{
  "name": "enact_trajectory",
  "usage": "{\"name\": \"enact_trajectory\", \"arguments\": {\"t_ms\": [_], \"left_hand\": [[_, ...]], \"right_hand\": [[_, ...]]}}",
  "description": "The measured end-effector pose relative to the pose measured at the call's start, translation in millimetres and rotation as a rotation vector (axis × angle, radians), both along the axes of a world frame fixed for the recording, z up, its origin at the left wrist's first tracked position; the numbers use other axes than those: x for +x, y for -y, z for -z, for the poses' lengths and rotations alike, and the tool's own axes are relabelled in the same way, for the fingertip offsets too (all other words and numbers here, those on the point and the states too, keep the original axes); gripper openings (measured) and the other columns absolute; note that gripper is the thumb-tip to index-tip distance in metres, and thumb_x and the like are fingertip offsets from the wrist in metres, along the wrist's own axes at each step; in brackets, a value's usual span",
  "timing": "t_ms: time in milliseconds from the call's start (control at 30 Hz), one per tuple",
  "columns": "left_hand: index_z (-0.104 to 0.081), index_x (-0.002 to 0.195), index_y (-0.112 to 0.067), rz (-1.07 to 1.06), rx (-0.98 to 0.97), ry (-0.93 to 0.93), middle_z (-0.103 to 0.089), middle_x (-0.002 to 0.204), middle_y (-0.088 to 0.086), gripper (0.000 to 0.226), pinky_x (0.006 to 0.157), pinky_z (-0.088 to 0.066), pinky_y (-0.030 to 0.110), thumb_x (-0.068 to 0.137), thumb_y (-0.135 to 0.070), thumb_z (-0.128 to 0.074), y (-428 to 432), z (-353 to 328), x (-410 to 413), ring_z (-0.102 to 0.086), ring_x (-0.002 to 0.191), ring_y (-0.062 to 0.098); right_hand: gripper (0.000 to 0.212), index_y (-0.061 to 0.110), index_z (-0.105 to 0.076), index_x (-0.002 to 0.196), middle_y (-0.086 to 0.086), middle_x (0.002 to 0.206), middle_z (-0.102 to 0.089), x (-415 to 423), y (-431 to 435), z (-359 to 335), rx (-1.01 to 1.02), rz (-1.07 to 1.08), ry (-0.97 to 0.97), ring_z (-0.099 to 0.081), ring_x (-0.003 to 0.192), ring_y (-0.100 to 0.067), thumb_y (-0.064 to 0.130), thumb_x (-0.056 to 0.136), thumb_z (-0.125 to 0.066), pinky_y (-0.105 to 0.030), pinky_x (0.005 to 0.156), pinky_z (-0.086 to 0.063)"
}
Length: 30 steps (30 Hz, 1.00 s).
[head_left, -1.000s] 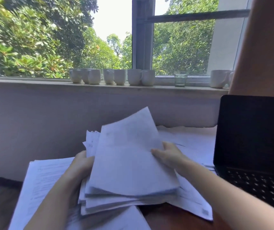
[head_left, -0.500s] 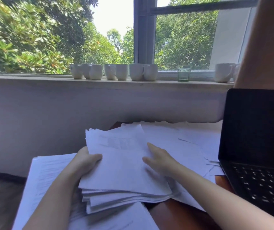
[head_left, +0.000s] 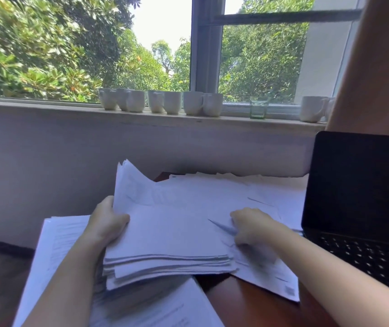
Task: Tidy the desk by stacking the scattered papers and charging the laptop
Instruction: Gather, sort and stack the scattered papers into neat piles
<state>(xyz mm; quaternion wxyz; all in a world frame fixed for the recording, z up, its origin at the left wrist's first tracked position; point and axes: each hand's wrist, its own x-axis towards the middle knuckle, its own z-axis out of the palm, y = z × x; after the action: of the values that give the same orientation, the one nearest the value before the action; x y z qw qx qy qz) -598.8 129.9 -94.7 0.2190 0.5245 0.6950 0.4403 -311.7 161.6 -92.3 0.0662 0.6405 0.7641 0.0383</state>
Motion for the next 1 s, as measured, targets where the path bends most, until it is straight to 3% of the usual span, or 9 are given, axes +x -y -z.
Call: {"name": "enact_trajectory", "arguments": {"t_ms": [133,300,367,400,600,767,867,933,1000], "left_hand": [[-0.055,0.109,-0.004,-0.084,0.16,0.206,-0.059,0.1,0.012,0.027,0.07,-0.038,0.03,0.085,0.006,-0.053,4,-2,0,-0.053,0.087,0.024],[-0.056,0.111,0.001,-0.067,0.135,0.272,-0.059,0.101,0.013,0.034,0.073,-0.039,0.03,0.078,-0.006,-0.058,2,-2,3,-0.055,0.088,0.025],[-0.056,0.109,-0.001,-0.023,0.096,0.265,-0.06,0.1,0.012,0.033,0.069,-0.039,0.03,0.076,-0.007,-0.058,4,-3,6,-0.056,0.087,0.026],[-0.056,0.106,-0.003,0.009,0.076,0.253,-0.061,0.099,0.011,0.034,0.068,-0.04,0.03,0.072,-0.01,-0.057,5,-2,8,-0.057,0.086,0.026],[-0.064,0.084,-0.009,0.048,-0.022,0.2,-0.068,0.091,0.013,0.034,0.074,-0.049,0.034,0.056,-0.019,-0.048,10,-3,11,-0.064,0.084,0.028],[-0.058,0.121,0.007,-0.026,-0.031,0.476,-0.059,0.125,0.025,0.059,0.094,-0.045,0.037,0.093,-0.044,-0.05,-3,2,5,-0.058,0.112,0.034],[-0.061,0.123,-0.008,0.0,-0.027,0.665,-0.064,0.122,0.013,0.101,0.101,-0.045,0.049,0.063,-0.088,-0.045,-28,25,-14,-0.063,0.109,0.031],[-0.061,0.119,-0.005,0.003,-0.055,0.688,-0.066,0.117,0.009,0.083,0.094,-0.05,0.043,0.074,-0.074,-0.05,-17,12,-4,-0.065,0.102,0.027],[-0.061,0.102,-0.001,0.003,-0.072,0.57,-0.068,0.09,0.007,0.034,0.063,-0.053,0.027,0.092,-0.033,-0.054,-2,2,5,-0.066,0.076,0.022]], "right_hand": [[0.02,0.016,-0.04,0.073,-0.015,0.103,-0.057,11,-5,1,0.165,0.063,-0.076,-0.057,0.099,-0.031,0.001,0.085,-0.045,-0.026,0.068,-0.034],[0.021,0.014,-0.049,0.073,-0.024,0.087,-0.057,37,-19,-35,0.417,0.208,-0.468,-0.053,0.082,-0.038,0.013,0.092,-0.041,-0.034,0.064,-0.033],[0.029,0.015,-0.036,0.063,-0.015,0.079,-0.024,34,-19,-48,0.415,0.091,-0.686,-0.033,0.066,-0.025,0.01,0.09,-0.045,-0.034,0.055,-0.025],[0.029,0.014,-0.036,0.062,0.0,0.067,-0.036,29,-16,-54,0.39,0.022,-0.842,-0.03,0.064,-0.018,0.008,0.089,-0.047,-0.031,0.052,-0.023],[0.013,0.0,-0.062,0.084,-0.001,0.058,-0.066,-9,-4,-81,0.028,-0.156,-1.692,-0.063,0.048,-0.013,-0.001,0.092,-0.053,-0.024,0.045,-0.051],[0.013,-0.004,-0.061,0.086,-0.015,0.075,-0.063,-25,-9,-55,-0.095,-0.019,-1.574,-0.061,0.051,-0.017,-0.003,0.073,-0.062,-0.028,0.055,-0.053],[0.039,-0.005,-0.062,0.094,-0.021,0.088,-0.065,-39,-10,-24,-0.216,0.074,-1.41,-0.063,0.067,-0.025,0.006,0.057,-0.056,-0.045,0.067,-0.056],[0.021,0.002,-0.062,0.092,-0.017,0.087,-0.063,-49,-11,-3,-0.278,0.071,-1.332,-0.06,0.074,-0.027,0.002,0.072,-0.057,-0.052,0.067,-0.053],[0.019,0.01,-0.061,0.091,-0.008,0.082,-0.064,-56,-12,12,-0.285,0.061,-1.321,-0.061,0.069,-0.024,-0.004,0.082,-0.051,-0.031,0.059,-0.053]]}}
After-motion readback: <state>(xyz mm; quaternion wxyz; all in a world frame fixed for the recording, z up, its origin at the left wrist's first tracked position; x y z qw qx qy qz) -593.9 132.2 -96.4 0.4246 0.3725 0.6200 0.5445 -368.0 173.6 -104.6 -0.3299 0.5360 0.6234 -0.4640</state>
